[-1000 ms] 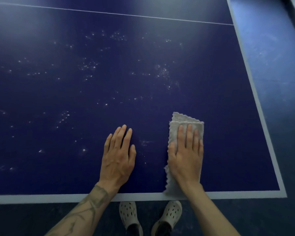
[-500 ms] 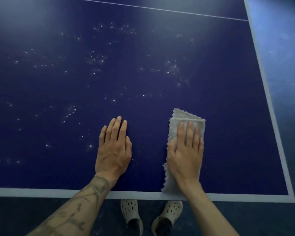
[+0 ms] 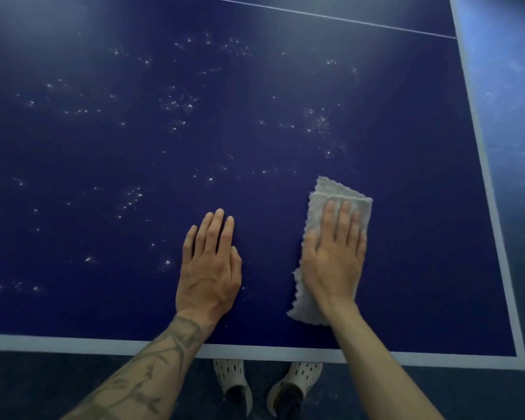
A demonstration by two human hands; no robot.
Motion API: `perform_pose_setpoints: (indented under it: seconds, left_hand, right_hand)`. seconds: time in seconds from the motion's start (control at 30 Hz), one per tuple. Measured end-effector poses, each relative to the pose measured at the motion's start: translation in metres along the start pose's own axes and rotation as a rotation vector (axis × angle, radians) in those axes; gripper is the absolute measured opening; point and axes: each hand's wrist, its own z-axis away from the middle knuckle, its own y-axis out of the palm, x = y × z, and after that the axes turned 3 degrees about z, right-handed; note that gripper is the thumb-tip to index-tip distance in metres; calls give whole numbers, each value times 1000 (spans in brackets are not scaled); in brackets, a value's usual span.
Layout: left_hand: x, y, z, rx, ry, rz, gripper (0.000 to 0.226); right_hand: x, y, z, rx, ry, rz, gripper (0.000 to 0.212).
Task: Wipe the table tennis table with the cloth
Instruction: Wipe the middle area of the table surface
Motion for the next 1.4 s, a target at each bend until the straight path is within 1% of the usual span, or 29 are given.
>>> perform_pose_setpoints:
  seconds: [0.07, 0.13, 0.2, 0.23, 0.3, 0.37, 0.43, 0.5, 0.57, 0.63, 0.7, 0.73, 0.77, 0.8, 0.87, 0.93, 0.97, 1.03, 1.07, 1.17, 1.23, 1.27, 1.3, 1.4]
  left_hand:
    - [0, 1, 0, -4, 4, -9, 55]
    - [1, 1, 0, -11, 10, -6, 55]
    - [1, 1, 0, -13, 13, -7, 56]
    - [1, 1, 0, -10, 11, -9, 56]
    - [0, 0, 0, 6, 2, -10, 56]
    - [0, -1, -1, 23, 1, -14, 57]
    - [-1, -2, -2, 29, -5, -12, 58]
    - [-2, -2, -2, 33, -11, -6, 59]
    - [-2, -3, -1, 25, -15, -6, 60]
    - [-3, -3, -2, 29, -12, -17, 62]
    - [-3, -4, -2, 29, -12, -25, 63]
    - [-3, -4, -3, 30, -11, -25, 62]
    - [-4, -4, -4, 27, -13, -19, 62]
    - [-4, -5, -6, 19, -17, -8, 61]
    - [-5, -7, -12, 2, -21, 5, 58]
    - [-7, -8, -27, -17, -16, 12, 56]
    - [-8, -9, -37, -24, -13, 16, 56]
    - [-11, -8, -64, -39, -13, 19, 56]
    - [-13, -7, -79, -48, -15, 16, 56]
    - [-20, -5, -122, -65, -20, 8, 56]
    - [-23, -4, -146, -51, -32, 6, 57]
    - [-24, -4, -155, -35, -34, 3, 57]
    - [-25, -3, -161, -16, -37, 3, 58]
    - [-24, 1, -168, -3, -54, 3, 60]
  right_hand:
    - [34, 5, -4, 2, -75, -8, 69]
    - [52, 12, 10, 16, -254, -1, 70]
    - [39, 15, 22, 28, -397, 22, 70]
    - [25, 13, 21, 29, -409, 25, 69]
    - [-7, 6, 12, 34, -309, 23, 68]
    - [-30, -5, -4, 52, -140, 15, 66]
    - [-29, -12, -25, 33, -12, 3, 68]
    - [-7, -14, -46, 17, 44, -13, 68]
    - [30, -10, -60, 20, -8, -14, 68]
    - [61, -2, -55, 29, -187, -18, 68]
    - [63, 5, -40, 42, -378, 1, 68]
    - [51, 5, -36, 46, -416, 6, 68]
    - [35, 3, -36, 49, -406, 7, 68]
    - [17, -1, -41, 53, -358, 8, 68]
    - [-13, -13, -59, 63, -203, 12, 68]
    - [-19, -21, -85, 48, -64, 1, 69]
    - [-12, -23, -98, 33, -27, -10, 70]
    - [16, -22, -119, 18, -21, -35, 71]
    - [31, -19, -125, 23, -58, -39, 71]
    - [56, -9, -116, 36, -289, -29, 70]
    - [40, -6, -110, 31, -405, -3, 68]
    - [24, -7, -112, 28, -399, 5, 68]
    - [6, -11, -118, 24, -350, 11, 68]
    - [-29, -24, -147, 21, -117, 2, 67]
